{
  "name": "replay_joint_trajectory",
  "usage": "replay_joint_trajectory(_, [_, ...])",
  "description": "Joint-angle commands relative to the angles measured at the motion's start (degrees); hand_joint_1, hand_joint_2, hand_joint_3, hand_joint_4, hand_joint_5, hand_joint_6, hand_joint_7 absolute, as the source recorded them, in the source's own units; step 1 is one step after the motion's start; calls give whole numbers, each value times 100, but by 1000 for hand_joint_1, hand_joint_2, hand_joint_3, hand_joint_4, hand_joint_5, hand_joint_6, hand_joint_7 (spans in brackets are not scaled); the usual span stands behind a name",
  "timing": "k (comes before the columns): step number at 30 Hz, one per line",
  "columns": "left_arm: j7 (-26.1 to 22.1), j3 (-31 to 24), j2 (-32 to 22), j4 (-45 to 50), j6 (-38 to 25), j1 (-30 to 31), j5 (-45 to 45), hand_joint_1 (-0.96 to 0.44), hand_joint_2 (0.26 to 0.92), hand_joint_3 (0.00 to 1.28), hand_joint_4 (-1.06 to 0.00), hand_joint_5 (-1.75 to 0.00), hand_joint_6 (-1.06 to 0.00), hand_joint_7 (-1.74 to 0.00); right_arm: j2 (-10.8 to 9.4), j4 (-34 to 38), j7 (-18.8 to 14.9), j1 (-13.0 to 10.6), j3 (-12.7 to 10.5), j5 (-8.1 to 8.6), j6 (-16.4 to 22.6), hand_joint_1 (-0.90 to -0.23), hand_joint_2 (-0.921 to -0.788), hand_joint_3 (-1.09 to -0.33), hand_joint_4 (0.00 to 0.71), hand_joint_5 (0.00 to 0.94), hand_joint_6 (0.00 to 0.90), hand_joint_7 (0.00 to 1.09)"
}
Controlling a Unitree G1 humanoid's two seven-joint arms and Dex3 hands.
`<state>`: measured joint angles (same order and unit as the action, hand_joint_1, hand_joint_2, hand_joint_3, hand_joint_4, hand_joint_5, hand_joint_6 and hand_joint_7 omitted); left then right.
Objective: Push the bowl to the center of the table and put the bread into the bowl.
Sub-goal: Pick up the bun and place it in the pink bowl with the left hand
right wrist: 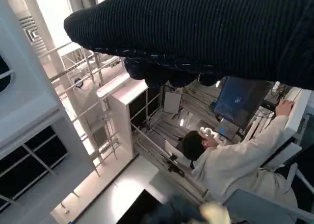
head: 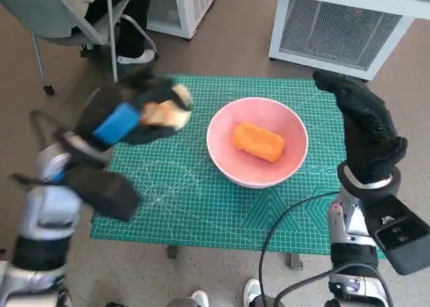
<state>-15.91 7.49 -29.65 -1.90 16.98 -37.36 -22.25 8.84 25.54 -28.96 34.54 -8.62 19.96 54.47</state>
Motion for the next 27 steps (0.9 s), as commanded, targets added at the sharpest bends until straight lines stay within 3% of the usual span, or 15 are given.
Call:
replay_joint_trajectory(1, [-57,391,302,-440,255,-428,-93,1,921,91,-631,-1158,-628,-1227,7,23,29,-70,15,-65,-26,-607,-921,-740,254,3,-1,649])
replay_joint_trajectory(13, [-247,1105,1060,-1921,392,-1053,-218,1,921,147,-570,-1223,-562,-1295,61,-100,39,-164,19,-136,50,-599,-921,-745,256,3,-1,648])
replay_joint_trajectory(18, [-850,1209,1217,-2368,92,-1172,16,-1,921,233,-484,-1321,-452,-1395,101,-160,49,-194,5,-158,53,-589,-921,-753,256,3,-1,639])
replay_joint_trajectory(19, [-964,1215,1234,-2396,22,-1182,53,-70,921,247,-457,-1195,-444,-1416,106,-172,52,-200,3,-161,49,-588,-921,-754,256,3,-1,638])
replay_joint_trajectory(20, [-1162,1230,1256,-2421,-120,-1195,118,-169,921,269,-467,-913,-432,-1448,118,-172,54,-198,-6,-159,43,-585,-921,-755,256,3,-1,637])
replay_joint_trajectory(22, [-1471,1249,1273,-2423,-337,-1200,215,-207,921,188,-482,-413,-404,-866,137,-172,62,-194,-23,-162,30,-583,-921,-757,256,3,-1,634])
replay_joint_trajectory(25, [-1840,1254,1249,-2326,-586,-1174,311,-261,921,150,-454,-135,-405,-481,158,-191,92,-202,-43,-183,12,-582,-921,-759,256,3,-1,633])
replay_joint_trajectory(27, [-2120,1253,1213,-2243,-773,-1178,380,-288,921,142,-425,-69,-399,-380,175,-207,120,-206,-54,-186,-12,-584,-921,-759,256,3,-1,632])
